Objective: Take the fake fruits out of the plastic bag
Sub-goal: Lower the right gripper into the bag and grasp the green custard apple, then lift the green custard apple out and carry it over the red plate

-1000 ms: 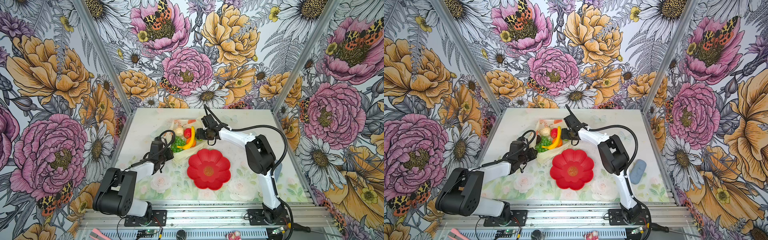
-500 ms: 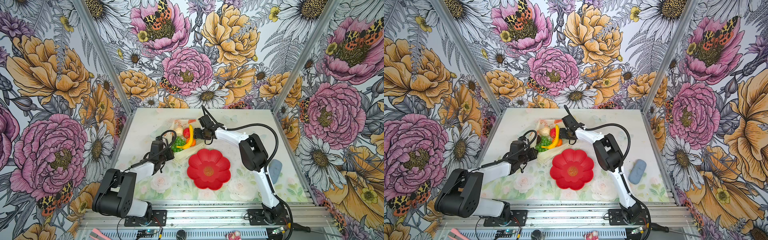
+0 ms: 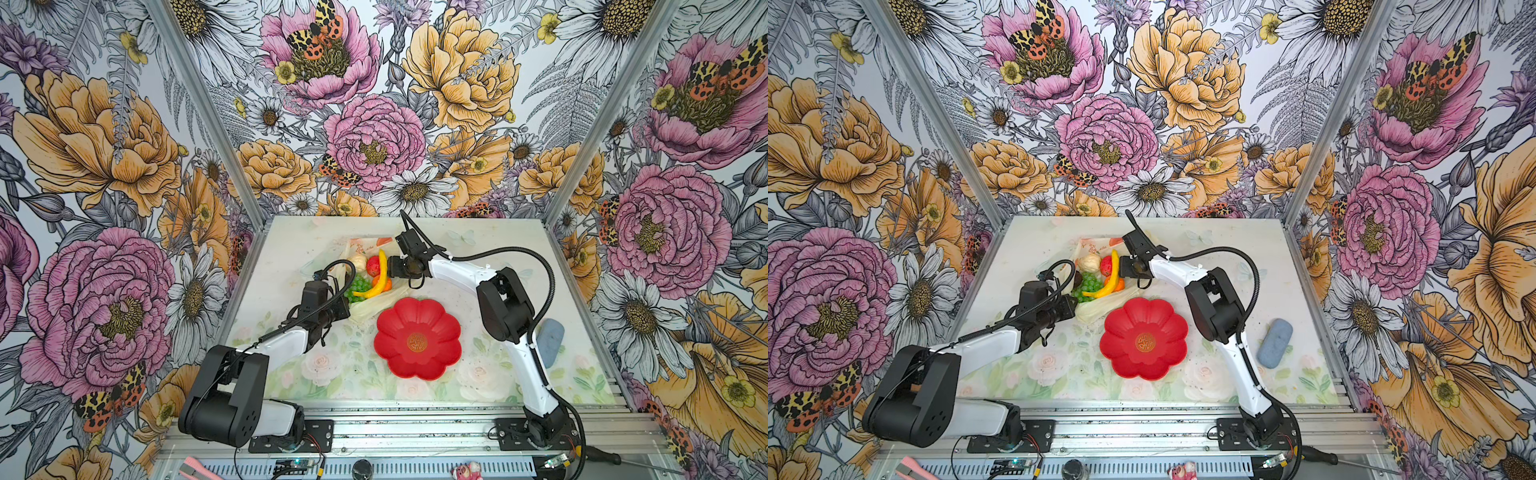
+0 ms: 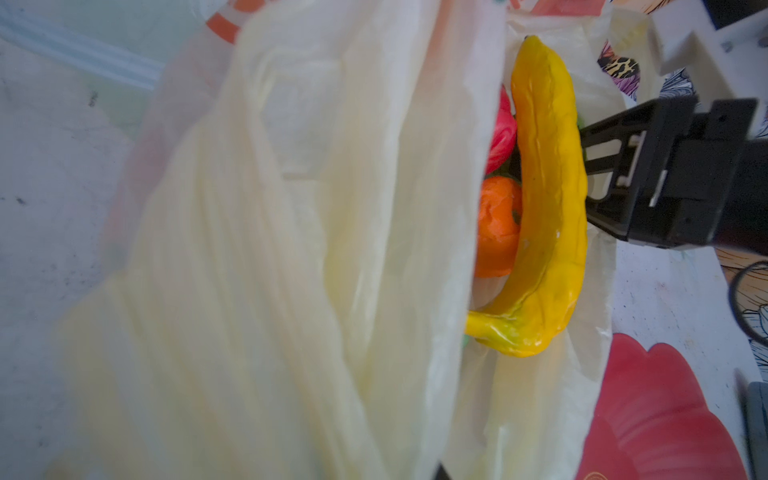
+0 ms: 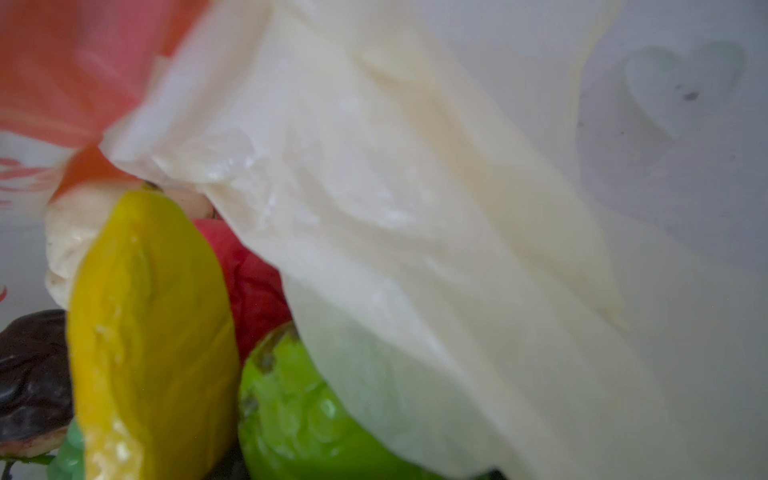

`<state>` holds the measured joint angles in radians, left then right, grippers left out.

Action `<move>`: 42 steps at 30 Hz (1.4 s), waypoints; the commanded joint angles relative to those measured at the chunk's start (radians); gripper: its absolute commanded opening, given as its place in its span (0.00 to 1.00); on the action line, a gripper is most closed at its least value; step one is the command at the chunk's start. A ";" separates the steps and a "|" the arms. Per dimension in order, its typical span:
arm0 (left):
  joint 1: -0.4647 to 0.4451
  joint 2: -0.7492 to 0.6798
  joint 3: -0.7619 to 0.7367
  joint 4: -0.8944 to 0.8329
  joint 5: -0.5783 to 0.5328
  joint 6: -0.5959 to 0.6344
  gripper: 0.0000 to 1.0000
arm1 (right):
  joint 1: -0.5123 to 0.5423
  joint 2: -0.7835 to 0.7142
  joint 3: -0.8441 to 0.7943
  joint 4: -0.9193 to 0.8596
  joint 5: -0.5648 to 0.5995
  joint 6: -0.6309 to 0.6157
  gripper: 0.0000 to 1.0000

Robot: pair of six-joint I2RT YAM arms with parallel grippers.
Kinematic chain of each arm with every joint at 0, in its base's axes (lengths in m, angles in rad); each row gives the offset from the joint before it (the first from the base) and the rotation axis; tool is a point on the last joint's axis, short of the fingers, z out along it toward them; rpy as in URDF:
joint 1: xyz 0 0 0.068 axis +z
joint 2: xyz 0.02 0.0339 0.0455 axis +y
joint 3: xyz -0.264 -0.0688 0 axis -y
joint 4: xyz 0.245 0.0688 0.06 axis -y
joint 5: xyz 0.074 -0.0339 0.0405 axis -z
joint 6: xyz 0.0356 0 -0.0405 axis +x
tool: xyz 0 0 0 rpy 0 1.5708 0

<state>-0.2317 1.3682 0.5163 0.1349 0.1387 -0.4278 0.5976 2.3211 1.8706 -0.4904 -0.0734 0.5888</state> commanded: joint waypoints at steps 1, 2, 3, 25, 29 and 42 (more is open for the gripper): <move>-0.009 -0.017 -0.008 0.010 -0.030 0.027 0.16 | 0.013 -0.084 -0.025 -0.005 0.027 -0.029 0.59; -0.011 -0.018 -0.008 0.009 -0.031 0.028 0.16 | 0.014 -0.097 -0.036 -0.006 0.026 -0.033 0.59; -0.013 -0.019 -0.009 0.009 -0.032 0.029 0.16 | 0.014 -0.110 -0.048 -0.006 0.025 -0.036 0.59; -0.027 -0.012 0.000 -0.011 -0.072 0.028 0.15 | 0.021 -0.288 -0.196 0.045 -0.042 -0.078 0.62; -0.026 -0.009 0.005 -0.015 -0.082 0.024 0.15 | 0.020 -0.343 -0.250 0.057 -0.046 -0.090 0.63; -0.027 -0.036 0.021 -0.037 -0.115 0.073 0.15 | 0.015 -0.581 -0.466 0.000 -0.054 -0.105 0.61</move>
<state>-0.2531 1.3636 0.5171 0.1013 0.0517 -0.3962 0.6121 1.8301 1.4284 -0.4709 -0.1284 0.5098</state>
